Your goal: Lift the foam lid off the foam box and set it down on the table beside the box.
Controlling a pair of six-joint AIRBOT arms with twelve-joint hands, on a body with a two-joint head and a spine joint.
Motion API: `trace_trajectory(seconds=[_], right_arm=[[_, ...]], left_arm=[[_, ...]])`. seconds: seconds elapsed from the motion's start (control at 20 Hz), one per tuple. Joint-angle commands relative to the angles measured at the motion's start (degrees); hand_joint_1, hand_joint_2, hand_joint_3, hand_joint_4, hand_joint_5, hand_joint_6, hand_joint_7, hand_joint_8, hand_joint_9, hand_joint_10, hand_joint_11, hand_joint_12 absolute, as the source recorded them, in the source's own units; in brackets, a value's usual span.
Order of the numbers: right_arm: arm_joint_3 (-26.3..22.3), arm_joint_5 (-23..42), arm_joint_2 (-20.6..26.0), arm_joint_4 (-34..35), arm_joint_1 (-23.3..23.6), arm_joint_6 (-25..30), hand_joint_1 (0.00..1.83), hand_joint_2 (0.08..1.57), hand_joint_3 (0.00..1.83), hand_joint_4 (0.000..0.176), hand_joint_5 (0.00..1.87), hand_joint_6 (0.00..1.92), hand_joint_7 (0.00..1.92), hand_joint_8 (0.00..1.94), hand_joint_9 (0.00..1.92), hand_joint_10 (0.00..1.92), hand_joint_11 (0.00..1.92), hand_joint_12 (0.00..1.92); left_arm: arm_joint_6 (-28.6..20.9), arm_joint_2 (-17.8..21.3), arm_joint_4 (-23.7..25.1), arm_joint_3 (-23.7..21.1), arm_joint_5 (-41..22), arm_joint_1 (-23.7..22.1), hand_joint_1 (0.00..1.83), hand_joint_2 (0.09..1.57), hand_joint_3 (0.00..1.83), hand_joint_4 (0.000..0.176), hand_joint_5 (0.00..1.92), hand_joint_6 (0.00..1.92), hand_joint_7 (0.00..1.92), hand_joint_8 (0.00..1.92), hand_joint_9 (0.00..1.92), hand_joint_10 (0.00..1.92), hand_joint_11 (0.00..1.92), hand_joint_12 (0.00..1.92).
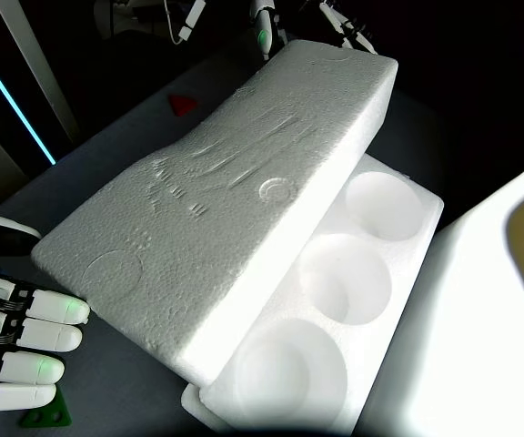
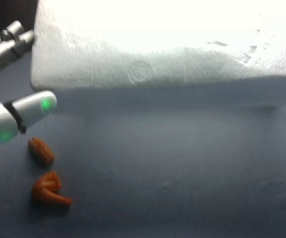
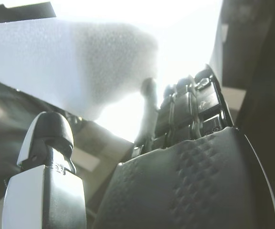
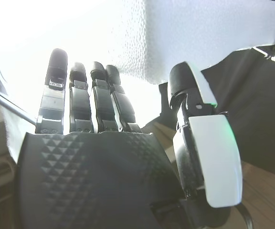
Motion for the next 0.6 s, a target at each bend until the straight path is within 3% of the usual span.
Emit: trace_trajectory(seconds=[0.0, 0.1, 0.2, 0.3, 0.35, 0.45, 0.55], right_arm=[[-0.68, 7.29, 0.18, -5.66, -0.30, 1.20, 0.44, 1.32, 0.00, 0.000, 0.19, 0.09, 0.14, 0.00, 0.03, 0.19, 0.00, 0.62], [-0.99, 7.32, 0.18, -5.14, -1.81, 1.80, 0.45, 1.33, 0.00, 0.000, 0.17, 0.07, 0.13, 0.00, 0.01, 0.18, 0.00, 0.45], [-1.00, 7.41, 0.18, -4.71, -3.02, 2.39, 0.43, 1.31, 0.00, 0.000, 0.20, 0.08, 0.15, 0.00, 0.03, 0.21, 0.00, 0.63], [-1.00, 7.41, 0.03, -4.09, -4.47, 3.30, 0.42, 1.30, 0.00, 0.000, 0.21, 0.10, 0.09, 0.00, 0.00, 0.14, 0.00, 0.41], [-1.00, 7.41, -0.17, -3.74, -4.95, 3.50, 0.43, 1.30, 0.00, 0.000, 0.19, 0.10, 0.04, 0.01, 0.00, 0.03, 0.00, 0.08], [-0.90, 7.49, -0.93, -2.89, -6.68, 4.35, 0.40, 1.26, 0.00, 0.000, 0.20, 0.11, 0.09, 0.04, 0.05, 0.03, 0.02, 0.01], [-0.89, 7.53, -1.39, -2.25, -7.71, 4.90, 0.38, 1.25, 0.00, 0.000, 0.20, 0.11, 0.10, 0.03, 0.05, 0.03, 0.02, 0.02]], left_arm=[[-1.20, -0.61, 5.75, -0.53, -7.64, -0.07, 0.40, 1.13, 0.00, 0.000, 0.32, 0.00, 0.01, 0.00, 0.00, 0.00, 0.00, 0.00], [-1.59, -0.88, 5.42, -0.68, -7.72, 0.91, 0.37, 1.13, 0.00, 0.006, 0.31, 0.00, 0.00, 0.00, 0.00, 0.00, 0.00, 0.00], [-2.09, -1.22, 5.31, -0.73, -7.61, 1.81, 0.32, 1.13, 0.00, 0.018, 0.30, 0.00, 0.01, 0.00, 0.00, 0.00, 0.00, 0.00], [-3.21, -1.74, 4.90, -0.48, -7.84, 3.37, 0.31, 1.12, 0.00, 0.026, 0.29, 0.00, 0.00, 0.00, 0.00, 0.00, 0.00, 0.00], [-3.22, -1.88, 4.89, -0.50, -7.69, 3.48, 0.30, 1.12, 0.00, 0.024, 0.28, 0.00, 0.00, 0.00, 0.00, 0.00, 0.00, 0.00], [-3.53, -2.58, 5.01, -0.52, -7.08, 3.74, 0.31, 1.13, 0.00, 0.018, 0.29, 0.00, 0.00, 0.00, 0.00, 0.00, 0.00, 0.00], [-4.22, -3.18, 5.00, -0.63, -6.85, 4.61, 0.31, 1.13, 0.00, 0.030, 0.30, 0.00, 0.01, 0.00, 0.00, 0.00, 0.00, 0.00]])
